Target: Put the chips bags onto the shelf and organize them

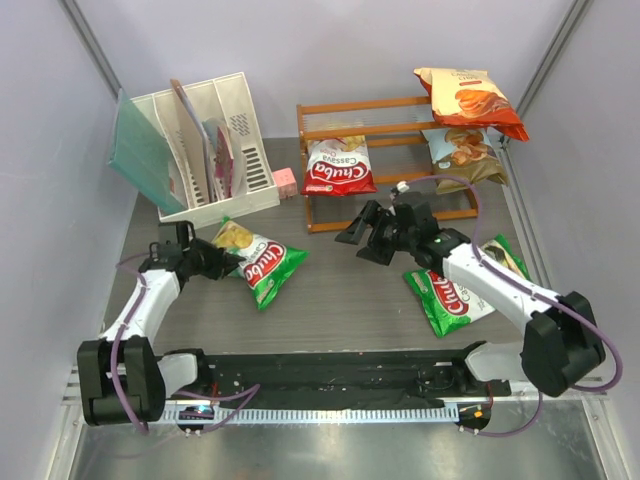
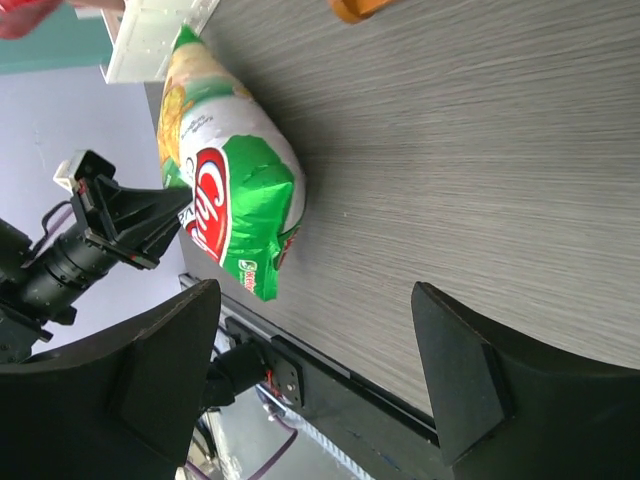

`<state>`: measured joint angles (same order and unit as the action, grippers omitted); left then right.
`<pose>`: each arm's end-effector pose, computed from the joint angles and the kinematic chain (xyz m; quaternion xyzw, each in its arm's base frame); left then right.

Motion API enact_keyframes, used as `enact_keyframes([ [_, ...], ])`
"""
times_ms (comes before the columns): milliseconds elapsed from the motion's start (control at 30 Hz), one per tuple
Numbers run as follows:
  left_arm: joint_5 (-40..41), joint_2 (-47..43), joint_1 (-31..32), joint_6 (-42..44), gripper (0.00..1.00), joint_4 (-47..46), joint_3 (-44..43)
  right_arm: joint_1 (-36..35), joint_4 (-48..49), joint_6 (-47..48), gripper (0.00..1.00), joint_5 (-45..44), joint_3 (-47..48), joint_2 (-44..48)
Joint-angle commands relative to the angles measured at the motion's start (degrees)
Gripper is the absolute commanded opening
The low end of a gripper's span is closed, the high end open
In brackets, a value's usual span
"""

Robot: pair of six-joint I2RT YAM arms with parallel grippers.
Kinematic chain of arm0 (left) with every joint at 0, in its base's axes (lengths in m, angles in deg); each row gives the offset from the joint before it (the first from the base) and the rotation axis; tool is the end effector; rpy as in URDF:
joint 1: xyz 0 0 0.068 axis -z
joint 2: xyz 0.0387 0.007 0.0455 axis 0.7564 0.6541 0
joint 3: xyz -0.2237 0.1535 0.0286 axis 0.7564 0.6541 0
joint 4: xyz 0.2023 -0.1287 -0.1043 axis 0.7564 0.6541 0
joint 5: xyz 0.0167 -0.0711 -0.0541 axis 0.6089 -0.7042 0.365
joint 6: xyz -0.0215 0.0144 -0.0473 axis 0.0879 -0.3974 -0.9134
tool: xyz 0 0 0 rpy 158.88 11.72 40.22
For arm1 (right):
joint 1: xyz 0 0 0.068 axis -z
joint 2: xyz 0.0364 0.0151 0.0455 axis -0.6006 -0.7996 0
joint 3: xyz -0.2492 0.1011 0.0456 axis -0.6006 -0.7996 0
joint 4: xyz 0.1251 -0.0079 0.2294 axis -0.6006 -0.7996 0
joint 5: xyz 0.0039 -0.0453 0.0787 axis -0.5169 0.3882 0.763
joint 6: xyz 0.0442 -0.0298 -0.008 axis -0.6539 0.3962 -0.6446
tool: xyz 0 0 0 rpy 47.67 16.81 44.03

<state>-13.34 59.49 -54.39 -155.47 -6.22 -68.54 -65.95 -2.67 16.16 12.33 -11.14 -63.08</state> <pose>0.2186 0.0053 0.2019 -0.5076 0.7793 -0.3335 0.1543 0.2389 0.1444 0.2630 0.1373 0.8757 0.3944 0.2424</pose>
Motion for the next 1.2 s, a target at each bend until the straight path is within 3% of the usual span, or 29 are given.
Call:
enact_keyframes([
  [0, 2.5, 0.8, 3.2, -3.1, 0.0, -4.8, 0.1, -5.0, 9.8, -1.9, 0.82, 1.2, 1.1, -4.5],
  [267, 3.4, 0.6, 6.6, -2.7, 0.0, -4.1, -0.8, -12.9, 30.1, -10.2, 0.82, -2.9, -5.2, -11.0],
  [867, 1.1, 0.8, 11.2, -1.2, 0.0, -0.1, -1.3, -22.2, 47.4, -17.4, 0.82, -10.7, -8.3, -21.7],
  [1167, -1.3, -0.9, 13.2, -0.4, 0.0, 1.8, -1.3, -24.6, 50.6, -16.8, 0.81, -15.4, -8.3, -24.3],
])
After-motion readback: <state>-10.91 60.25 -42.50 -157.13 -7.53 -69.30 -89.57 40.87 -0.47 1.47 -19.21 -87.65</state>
